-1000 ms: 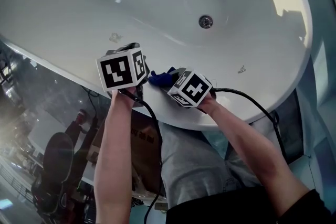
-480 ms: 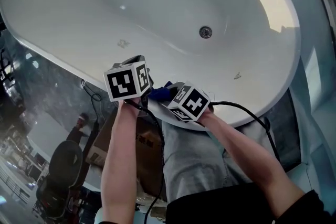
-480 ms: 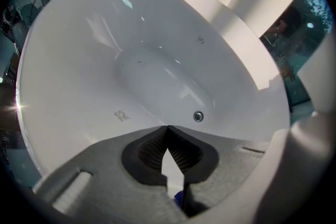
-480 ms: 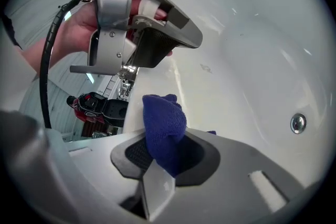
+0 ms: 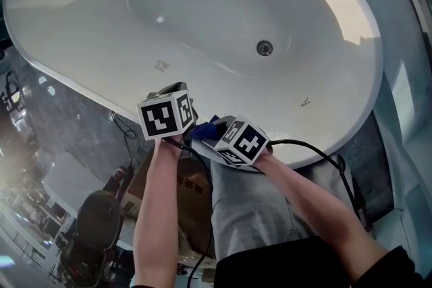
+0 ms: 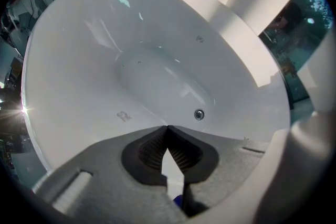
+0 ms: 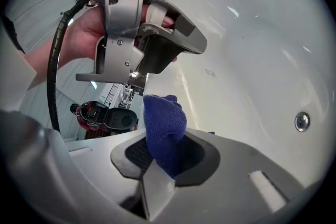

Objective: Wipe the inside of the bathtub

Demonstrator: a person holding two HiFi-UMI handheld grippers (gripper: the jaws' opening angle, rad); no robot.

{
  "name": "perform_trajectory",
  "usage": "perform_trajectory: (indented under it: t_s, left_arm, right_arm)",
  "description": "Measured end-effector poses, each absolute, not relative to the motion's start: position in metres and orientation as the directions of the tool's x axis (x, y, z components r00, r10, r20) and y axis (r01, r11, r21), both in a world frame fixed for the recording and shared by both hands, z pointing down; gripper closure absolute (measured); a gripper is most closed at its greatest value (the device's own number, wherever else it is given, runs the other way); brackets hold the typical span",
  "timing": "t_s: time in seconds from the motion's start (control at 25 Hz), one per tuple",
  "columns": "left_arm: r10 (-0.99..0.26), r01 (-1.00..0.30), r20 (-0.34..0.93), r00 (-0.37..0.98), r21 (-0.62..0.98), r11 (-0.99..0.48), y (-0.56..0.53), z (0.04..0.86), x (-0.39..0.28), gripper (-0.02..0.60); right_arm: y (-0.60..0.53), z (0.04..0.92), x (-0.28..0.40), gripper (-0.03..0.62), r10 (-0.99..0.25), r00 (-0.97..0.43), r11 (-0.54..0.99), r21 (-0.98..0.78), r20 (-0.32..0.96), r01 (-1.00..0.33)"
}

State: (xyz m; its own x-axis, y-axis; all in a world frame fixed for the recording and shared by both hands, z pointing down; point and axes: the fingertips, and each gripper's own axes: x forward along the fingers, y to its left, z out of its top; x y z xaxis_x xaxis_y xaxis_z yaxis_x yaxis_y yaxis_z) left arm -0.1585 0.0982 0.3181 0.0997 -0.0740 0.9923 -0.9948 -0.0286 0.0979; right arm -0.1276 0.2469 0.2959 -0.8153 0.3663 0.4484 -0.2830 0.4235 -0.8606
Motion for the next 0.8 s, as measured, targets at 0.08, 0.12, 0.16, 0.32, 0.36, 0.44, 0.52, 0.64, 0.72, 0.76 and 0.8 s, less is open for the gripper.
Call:
perform_trajectory:
  t_s: [0.08,0.12,0.16,0.32,0.36,0.44,0.52,0.64,0.72,0.76,0.8]
  left_arm:
    - [-0.07,-0.995,0.993,0.098,0.095,-0.04,0.097,0.32,-0.156,0.58]
    - [-0.069,-0.994,0.993,0.098,0.095,-0.045,0.096,0.321,-0.155,0.58]
    - [-0.067,-0.994,0.993,0.099,0.096,-0.049,0.094,0.322,-0.154,0.58]
    - [-0.067,-0.993,0.992,0.105,0.101,-0.064,0.079,0.332,-0.146,0.58]
    - [-0.065,-0.992,0.992,0.107,0.103,-0.07,0.075,0.335,-0.143,0.58]
    - [-0.056,-0.991,0.992,0.113,0.108,-0.083,0.068,0.346,-0.138,0.58]
    - [-0.039,-0.989,0.992,0.123,0.119,-0.093,0.065,0.365,-0.136,0.58]
    - [-0.021,-0.985,0.991,0.132,0.129,-0.113,0.056,0.398,-0.13,0.58]
    - [-0.016,-0.984,0.991,0.131,0.128,-0.125,0.052,0.414,-0.118,0.58]
    - [-0.008,-0.983,0.991,0.133,0.131,-0.131,0.055,0.421,-0.11,0.58]
    - [0.002,-0.981,0.99,0.138,0.137,-0.138,0.059,0.428,-0.103,0.58]
  right_arm:
    - [0.243,0.299,-0.127,0.505,0.348,-0.824,0.416,-0.861,0.448,-0.293]
    - [0.238,0.301,-0.125,0.505,0.334,-0.827,0.413,-0.859,0.453,-0.303]
    - [0.231,0.304,-0.122,0.505,0.316,-0.83,0.408,-0.856,0.459,-0.318]
    - [0.181,0.324,-0.102,0.505,0.202,-0.844,0.375,-0.836,0.496,-0.401]
    - [0.168,0.331,-0.095,0.505,0.172,-0.844,0.366,-0.828,0.508,-0.424]
    - [0.143,0.348,-0.083,0.505,0.122,-0.837,0.344,-0.813,0.534,-0.469]
    - [0.124,0.37,-0.076,0.505,0.088,-0.829,0.323,-0.803,0.553,-0.501]
    - [0.1,0.414,-0.065,0.505,0.068,-0.805,0.336,-0.773,0.59,-0.538]
    - [0.085,0.44,-0.049,0.505,0.055,-0.787,0.347,-0.75,0.615,-0.562]
    - [0.084,0.451,-0.039,0.503,0.045,-0.779,0.332,-0.745,0.625,-0.578]
    - [0.082,0.46,-0.028,0.504,0.031,-0.773,0.305,-0.742,0.634,-0.597]
